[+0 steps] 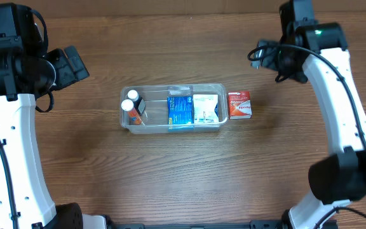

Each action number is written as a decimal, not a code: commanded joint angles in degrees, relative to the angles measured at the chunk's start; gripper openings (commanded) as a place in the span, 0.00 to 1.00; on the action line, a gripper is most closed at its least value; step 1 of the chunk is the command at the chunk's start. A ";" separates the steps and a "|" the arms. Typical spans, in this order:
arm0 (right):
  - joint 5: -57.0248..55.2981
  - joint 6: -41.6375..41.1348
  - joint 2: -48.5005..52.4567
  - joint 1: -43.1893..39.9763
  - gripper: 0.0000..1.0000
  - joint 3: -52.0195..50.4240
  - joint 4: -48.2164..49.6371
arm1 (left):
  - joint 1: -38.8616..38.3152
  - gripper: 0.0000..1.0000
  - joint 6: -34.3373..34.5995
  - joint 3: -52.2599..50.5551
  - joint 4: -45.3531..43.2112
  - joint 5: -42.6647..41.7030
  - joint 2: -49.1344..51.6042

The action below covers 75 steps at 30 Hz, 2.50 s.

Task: Pack container
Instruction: 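Release the blue box and raise the right gripper, then lower the right gripper onto the red Panadol box and grasp it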

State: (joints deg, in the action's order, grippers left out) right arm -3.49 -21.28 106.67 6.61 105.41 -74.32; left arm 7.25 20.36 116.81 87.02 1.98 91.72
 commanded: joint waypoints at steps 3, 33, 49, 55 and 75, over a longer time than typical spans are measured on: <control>2.82 2.05 2.49 0.13 1.00 -8.70 3.85 | 0.24 1.00 -1.55 0.13 -0.24 0.11 -0.13; 10.01 9.75 13.90 4.31 1.00 -12.48 7.19 | 0.24 1.00 -1.55 0.13 0.13 0.13 -0.13; 10.03 9.55 13.90 4.31 1.00 -19.63 12.70 | 0.24 1.00 -1.55 0.13 0.15 0.11 -0.13; 9.55 9.55 13.90 4.31 1.00 -19.56 14.51 | 0.24 1.00 -1.55 0.13 0.15 0.11 -0.13; 8.31 12.17 13.90 4.31 0.72 -19.52 15.78 | 0.24 1.00 -1.55 0.13 0.11 0.13 -0.13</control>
State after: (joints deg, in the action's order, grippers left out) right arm 5.06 -9.37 120.62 10.59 85.91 -58.87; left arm 7.25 20.36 116.81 87.24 2.00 91.72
